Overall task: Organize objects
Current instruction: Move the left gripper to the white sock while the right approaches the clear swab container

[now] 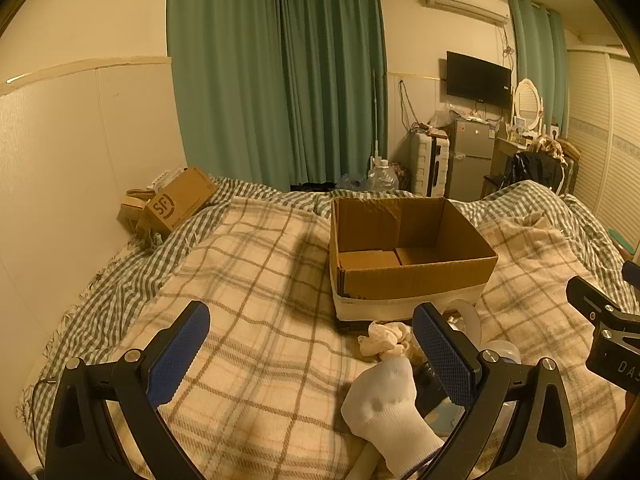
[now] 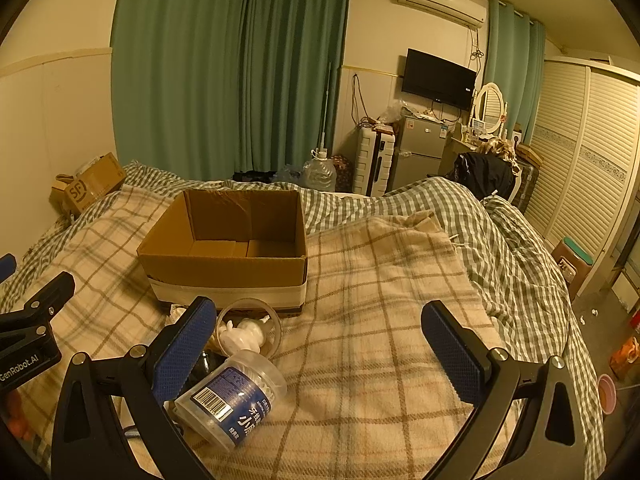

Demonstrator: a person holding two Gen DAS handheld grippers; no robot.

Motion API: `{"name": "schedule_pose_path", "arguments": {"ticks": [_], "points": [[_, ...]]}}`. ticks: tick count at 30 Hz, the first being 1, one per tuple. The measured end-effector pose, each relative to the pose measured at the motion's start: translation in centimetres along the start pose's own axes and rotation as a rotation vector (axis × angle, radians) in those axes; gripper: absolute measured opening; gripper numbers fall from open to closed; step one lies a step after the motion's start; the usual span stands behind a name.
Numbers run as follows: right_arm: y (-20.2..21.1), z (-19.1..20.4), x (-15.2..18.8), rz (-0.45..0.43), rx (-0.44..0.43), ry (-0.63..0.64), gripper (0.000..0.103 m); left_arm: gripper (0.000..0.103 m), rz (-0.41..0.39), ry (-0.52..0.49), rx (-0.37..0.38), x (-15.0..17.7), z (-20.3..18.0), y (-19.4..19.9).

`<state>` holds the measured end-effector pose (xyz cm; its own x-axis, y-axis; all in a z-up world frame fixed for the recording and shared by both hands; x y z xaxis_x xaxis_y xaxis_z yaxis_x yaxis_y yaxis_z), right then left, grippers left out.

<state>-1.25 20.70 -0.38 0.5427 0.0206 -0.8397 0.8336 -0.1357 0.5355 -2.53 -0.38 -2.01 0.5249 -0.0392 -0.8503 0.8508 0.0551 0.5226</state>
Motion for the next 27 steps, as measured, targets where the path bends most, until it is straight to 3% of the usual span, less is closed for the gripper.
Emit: {"name": "schedule_pose_path", "arguments": {"ticks": [27], "points": [[1.2, 1.2, 0.2, -0.004, 0.015, 0.047, 0.103, 0.103, -0.009, 0.010, 0.029, -0.2, 0.0, 0.9]]}}
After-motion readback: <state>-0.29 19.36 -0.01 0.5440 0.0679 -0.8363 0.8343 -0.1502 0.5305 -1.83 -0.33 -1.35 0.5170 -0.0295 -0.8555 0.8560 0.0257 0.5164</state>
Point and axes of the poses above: each gripper's, at about its wrist camera, not at the fingertips, and y roughly against the way its jaws point, z to its left, x to its underside, the point moved 3 cm from there along -y, roughly the way its jaws point
